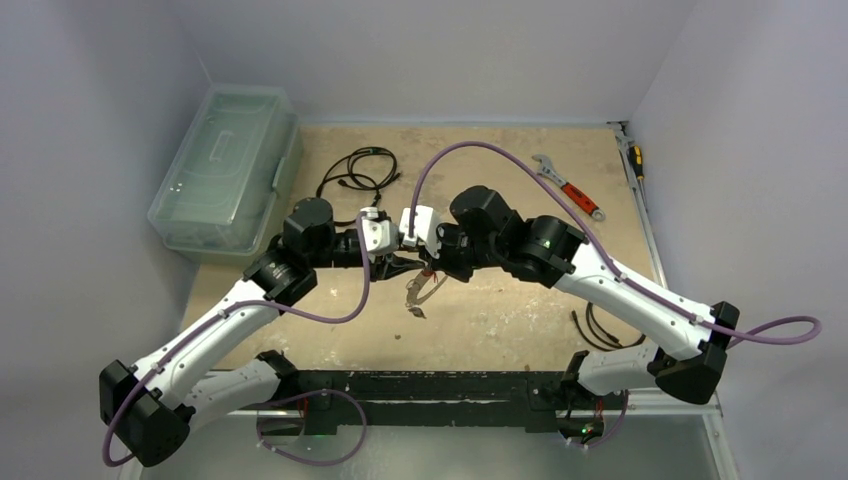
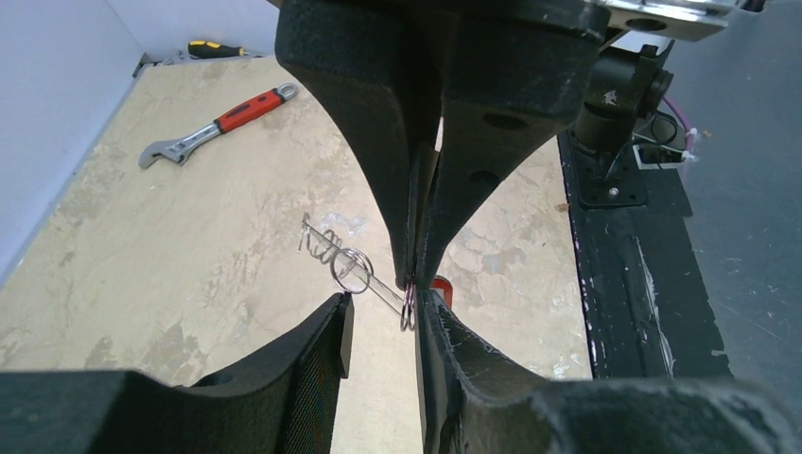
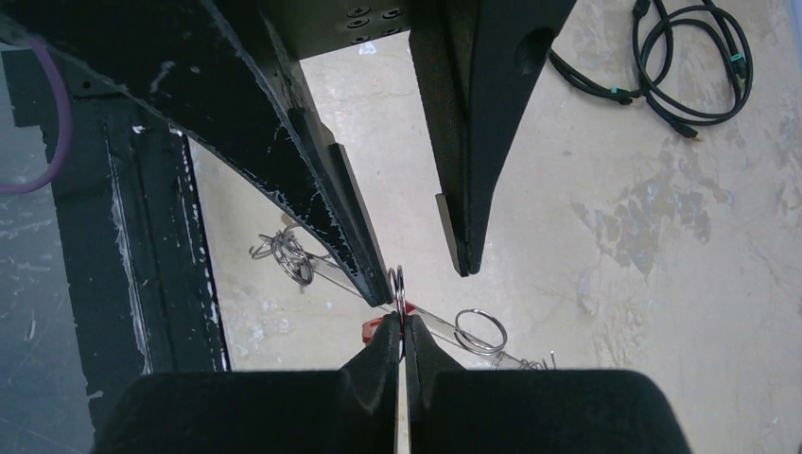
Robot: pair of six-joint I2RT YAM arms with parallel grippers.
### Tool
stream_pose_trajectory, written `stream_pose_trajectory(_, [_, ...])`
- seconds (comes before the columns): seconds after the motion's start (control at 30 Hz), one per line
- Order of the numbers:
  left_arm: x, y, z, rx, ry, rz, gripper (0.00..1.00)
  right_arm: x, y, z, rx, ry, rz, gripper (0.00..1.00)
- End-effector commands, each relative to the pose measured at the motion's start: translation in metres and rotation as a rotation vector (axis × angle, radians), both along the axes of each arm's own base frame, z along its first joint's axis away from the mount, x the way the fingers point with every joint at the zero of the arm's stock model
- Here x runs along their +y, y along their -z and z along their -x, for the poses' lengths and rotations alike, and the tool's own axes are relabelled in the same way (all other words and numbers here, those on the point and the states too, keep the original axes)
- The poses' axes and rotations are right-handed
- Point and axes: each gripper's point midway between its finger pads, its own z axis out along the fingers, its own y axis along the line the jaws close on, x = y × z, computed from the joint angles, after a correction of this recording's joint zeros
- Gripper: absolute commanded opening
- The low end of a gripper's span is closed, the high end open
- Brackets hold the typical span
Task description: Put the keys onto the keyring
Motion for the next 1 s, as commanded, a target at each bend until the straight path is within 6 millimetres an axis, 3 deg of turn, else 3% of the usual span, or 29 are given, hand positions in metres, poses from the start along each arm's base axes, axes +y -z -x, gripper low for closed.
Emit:
stream_pose_trajectory(0.0, [-0.006,-0.017,0.003,-0.041,0.05,0.04,0.3,0.01,-0.038,0.004,-0.05,-0.045,-0.111,0.0])
stream_pose_trajectory(0.63, [-0.007,-0.013,0.007,-0.034,0.074,0.048,0.17,0.012,-0.059,0.017,-0.073,-0.106,-0.207,0.0])
stream_pose_trajectory(0.73, [-0.009,-0.022,0.013,-0.036,0.104,0.078,0.16,0.013,-0.062,0.019,-0.076,-0.115,-0.221,0.0])
stream_pose_trajectory(0.8, [-0.01,-0.028,0.015,-0.042,0.115,0.098,0.13,0.013,-0.063,0.02,-0.074,-0.122,-0.226,0.0])
stream_pose_trajectory(0.9, [-0.01,-0.029,0.016,-0.048,0.117,0.101,0.0,0.014,-0.064,0.021,-0.074,-0.129,-0.234,0.0])
stream_pose_trajectory(0.97, [-0.01,-0.028,0.017,-0.042,0.124,0.106,0.0,0.015,-0.066,0.02,-0.081,-0.129,-0.243,0.0])
